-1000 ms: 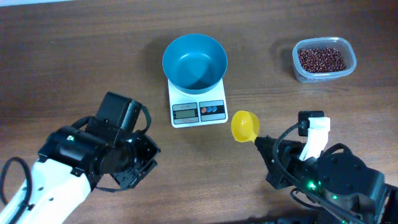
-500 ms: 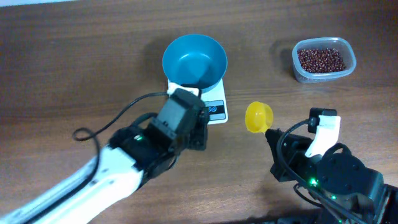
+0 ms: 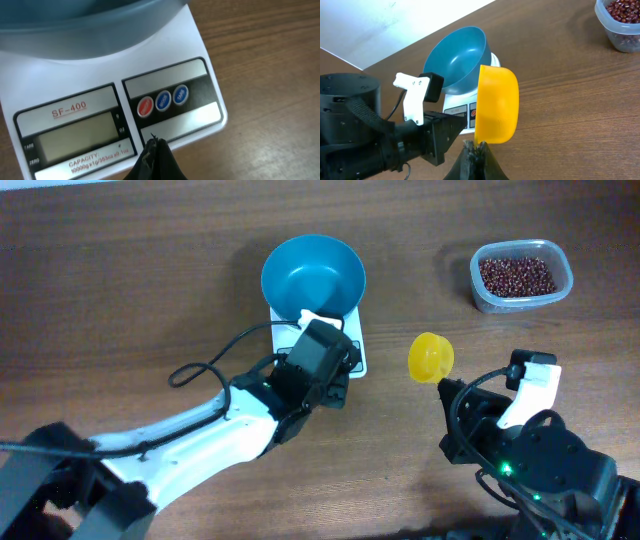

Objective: Scoop item into bowl and weigh 50g on scale

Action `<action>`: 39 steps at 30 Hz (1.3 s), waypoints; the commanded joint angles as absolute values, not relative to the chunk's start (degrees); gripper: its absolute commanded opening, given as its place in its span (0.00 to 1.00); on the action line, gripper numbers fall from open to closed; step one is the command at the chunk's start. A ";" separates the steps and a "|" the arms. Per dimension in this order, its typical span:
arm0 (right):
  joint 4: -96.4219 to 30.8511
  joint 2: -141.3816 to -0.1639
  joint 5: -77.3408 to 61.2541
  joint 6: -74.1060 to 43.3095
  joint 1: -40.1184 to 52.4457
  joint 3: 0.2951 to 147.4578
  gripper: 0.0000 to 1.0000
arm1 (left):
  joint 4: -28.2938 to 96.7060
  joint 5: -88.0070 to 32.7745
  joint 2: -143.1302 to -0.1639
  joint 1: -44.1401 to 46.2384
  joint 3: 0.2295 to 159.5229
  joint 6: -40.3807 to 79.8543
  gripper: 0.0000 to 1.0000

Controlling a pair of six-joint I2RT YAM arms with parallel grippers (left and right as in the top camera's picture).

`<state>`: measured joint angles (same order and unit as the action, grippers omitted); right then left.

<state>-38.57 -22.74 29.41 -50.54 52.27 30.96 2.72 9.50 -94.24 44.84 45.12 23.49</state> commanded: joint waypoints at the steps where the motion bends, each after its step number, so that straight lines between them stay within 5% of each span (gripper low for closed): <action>1: -38.41 -22.37 30.72 -49.91 52.03 31.94 0.04 | 0.64 13.41 -96.71 44.99 45.47 22.57 0.00; 39: -38.41 -22.37 30.68 -49.91 52.03 31.94 0.04 | -7.07 15.09 -100.44 44.95 45.47 22.61 0.00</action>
<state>-38.57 -22.74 29.56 -50.52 52.27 30.96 -6.74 14.00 -99.77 44.84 45.12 23.33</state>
